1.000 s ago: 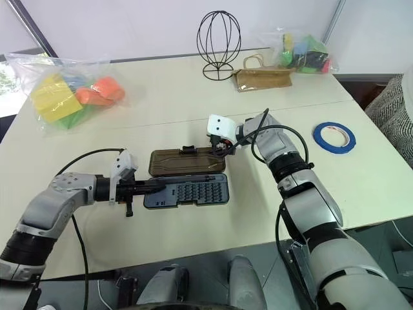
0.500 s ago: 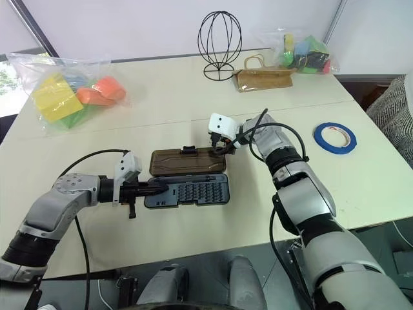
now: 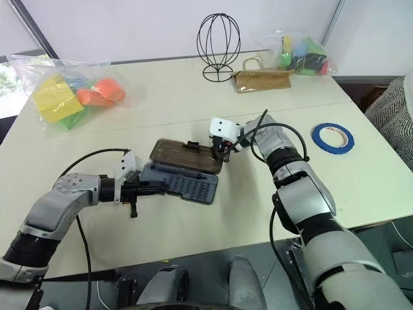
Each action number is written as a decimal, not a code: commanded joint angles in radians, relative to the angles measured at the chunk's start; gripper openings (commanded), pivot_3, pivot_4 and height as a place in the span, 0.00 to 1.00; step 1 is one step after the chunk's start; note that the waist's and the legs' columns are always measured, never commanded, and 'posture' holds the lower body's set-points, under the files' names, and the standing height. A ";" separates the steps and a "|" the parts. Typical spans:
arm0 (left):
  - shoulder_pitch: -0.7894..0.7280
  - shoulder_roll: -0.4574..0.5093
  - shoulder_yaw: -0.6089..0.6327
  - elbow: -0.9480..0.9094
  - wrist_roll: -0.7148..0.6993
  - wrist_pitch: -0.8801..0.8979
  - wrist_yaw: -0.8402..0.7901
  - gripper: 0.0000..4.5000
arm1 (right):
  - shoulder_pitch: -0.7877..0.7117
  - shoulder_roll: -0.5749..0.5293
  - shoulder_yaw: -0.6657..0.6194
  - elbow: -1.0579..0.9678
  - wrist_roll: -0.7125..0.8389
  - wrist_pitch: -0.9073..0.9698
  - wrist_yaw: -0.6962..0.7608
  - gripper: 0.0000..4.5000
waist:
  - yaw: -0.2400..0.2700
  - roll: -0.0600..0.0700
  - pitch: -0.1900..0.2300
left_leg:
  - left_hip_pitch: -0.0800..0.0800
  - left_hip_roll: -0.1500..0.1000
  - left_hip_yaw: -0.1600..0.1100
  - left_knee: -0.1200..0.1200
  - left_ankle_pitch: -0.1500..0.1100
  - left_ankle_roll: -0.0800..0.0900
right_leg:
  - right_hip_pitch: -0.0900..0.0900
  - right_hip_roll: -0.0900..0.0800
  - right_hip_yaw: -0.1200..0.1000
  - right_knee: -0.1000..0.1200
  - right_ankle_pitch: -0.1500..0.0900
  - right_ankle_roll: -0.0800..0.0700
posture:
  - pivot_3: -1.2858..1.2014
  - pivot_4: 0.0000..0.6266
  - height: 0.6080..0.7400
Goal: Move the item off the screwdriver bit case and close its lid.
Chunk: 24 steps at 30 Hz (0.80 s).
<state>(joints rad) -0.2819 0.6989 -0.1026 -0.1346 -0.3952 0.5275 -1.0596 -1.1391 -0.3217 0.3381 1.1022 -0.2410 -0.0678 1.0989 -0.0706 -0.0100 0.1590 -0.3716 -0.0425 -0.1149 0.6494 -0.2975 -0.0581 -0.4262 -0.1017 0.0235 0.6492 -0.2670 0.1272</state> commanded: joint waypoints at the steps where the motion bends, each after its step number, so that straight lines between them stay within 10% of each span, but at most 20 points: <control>1: -0.011 -0.008 0.004 -0.007 0.008 -0.026 0.005 0.00 | 0.044 0.021 0.033 0.025 -0.033 0.024 0.017 0.01 | 0.000 0.000 -0.001 | 0.000 0.000 0.000 0.000 0.000 0.000 | 0.000 0.000 0.000 0.000 0.000 0.000 | 0.52 0.24 1.00; 24: -0.084 -0.040 0.020 0.086 0.009 -0.052 0.004 0.00 | 0.144 -0.091 0.126 -0.368 -0.147 -0.198 -0.026 0.01 | 0.001 0.000 -0.002 | -0.002 -0.001 0.000 -0.001 0.000 0.000 | -0.002 0.000 0.000 -0.001 0.000 0.000 | 0.52 0.24 1.00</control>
<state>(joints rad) -0.3530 0.6593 -0.1005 -0.0398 -0.3821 0.4921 -1.0486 -1.0115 -0.4126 0.4374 0.7787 -0.3776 -0.2639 1.0401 -0.0696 -0.0096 0.1572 -0.3737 -0.0432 -0.1148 0.6480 -0.2975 -0.0581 -0.4285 -0.1022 0.0231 0.6484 -0.2670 0.1273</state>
